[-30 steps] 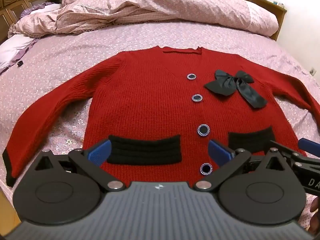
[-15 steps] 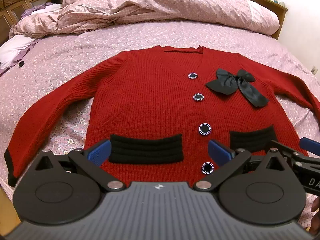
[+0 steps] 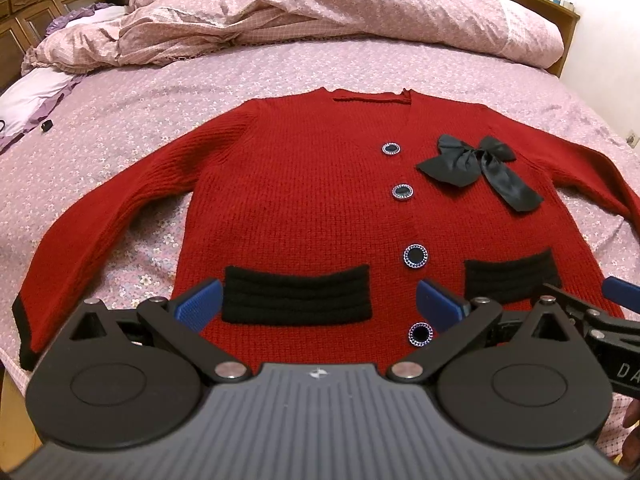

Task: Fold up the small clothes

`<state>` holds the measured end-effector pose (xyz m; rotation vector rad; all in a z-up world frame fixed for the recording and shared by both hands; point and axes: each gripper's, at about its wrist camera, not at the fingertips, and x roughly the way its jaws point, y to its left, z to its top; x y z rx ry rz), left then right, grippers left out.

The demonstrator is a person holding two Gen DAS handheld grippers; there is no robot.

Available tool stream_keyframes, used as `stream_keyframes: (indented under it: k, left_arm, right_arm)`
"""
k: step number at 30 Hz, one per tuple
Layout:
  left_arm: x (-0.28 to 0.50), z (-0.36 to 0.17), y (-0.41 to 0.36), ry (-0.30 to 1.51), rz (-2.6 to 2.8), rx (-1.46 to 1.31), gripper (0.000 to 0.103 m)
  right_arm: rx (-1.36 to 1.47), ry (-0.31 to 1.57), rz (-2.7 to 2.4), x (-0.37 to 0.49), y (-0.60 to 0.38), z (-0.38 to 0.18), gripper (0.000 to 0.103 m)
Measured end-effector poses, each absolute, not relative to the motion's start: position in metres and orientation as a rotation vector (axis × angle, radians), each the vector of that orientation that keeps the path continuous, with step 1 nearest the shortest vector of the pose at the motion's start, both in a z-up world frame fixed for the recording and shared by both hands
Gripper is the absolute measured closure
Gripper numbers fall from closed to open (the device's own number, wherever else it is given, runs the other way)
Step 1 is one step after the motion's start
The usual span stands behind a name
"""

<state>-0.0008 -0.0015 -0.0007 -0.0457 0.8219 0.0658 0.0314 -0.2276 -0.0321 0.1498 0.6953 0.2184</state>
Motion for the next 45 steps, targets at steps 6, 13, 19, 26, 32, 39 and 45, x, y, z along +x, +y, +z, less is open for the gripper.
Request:
stream_keyframes:
  k: [6, 13, 19, 26, 32, 39, 45]
  left_arm:
    - [-0.0007, -0.0001, -0.0016, 0.821, 0.066, -0.045, 0.0]
    - [-0.0004, 0.0023, -0.0012, 0.82, 0.07, -0.04, 0.0]
    - [0.0002, 0.003, -0.0018, 0.82, 0.071, -0.039, 0.0]
    - [0.0, 0.0028, -0.0017, 0.82, 0.071, -0.039, 0.0]
    - [0.0002, 0.003, -0.0016, 0.82, 0.071, -0.038, 0.0]
    - [0.0001, 0.0033, -0.0013, 0.82, 0.072, -0.039, 0.0]
    - [0.0003, 0.004, -0.0005, 0.82, 0.073, -0.039, 0.0]
  right_arm:
    - [0.153, 0.693, 0.213, 0.0314, -0.2288, -0.0326, 0.0]
    - [0.158, 0.694, 0.208, 0.0312, -0.229, -0.0304, 0.0]
    - [0.156, 0.695, 0.208, 0.032, -0.2289, -0.0302, 0.0]
    - [0.156, 0.695, 0.209, 0.032, -0.2288, -0.0301, 0.0]
    - [0.156, 0.696, 0.208, 0.0319, -0.2289, -0.0303, 0.0]
    - [0.157, 0.695, 0.208, 0.0318, -0.229, -0.0303, 0.0]
    - [0.157, 0.695, 0.209, 0.0317, -0.2291, -0.0303, 0.0]
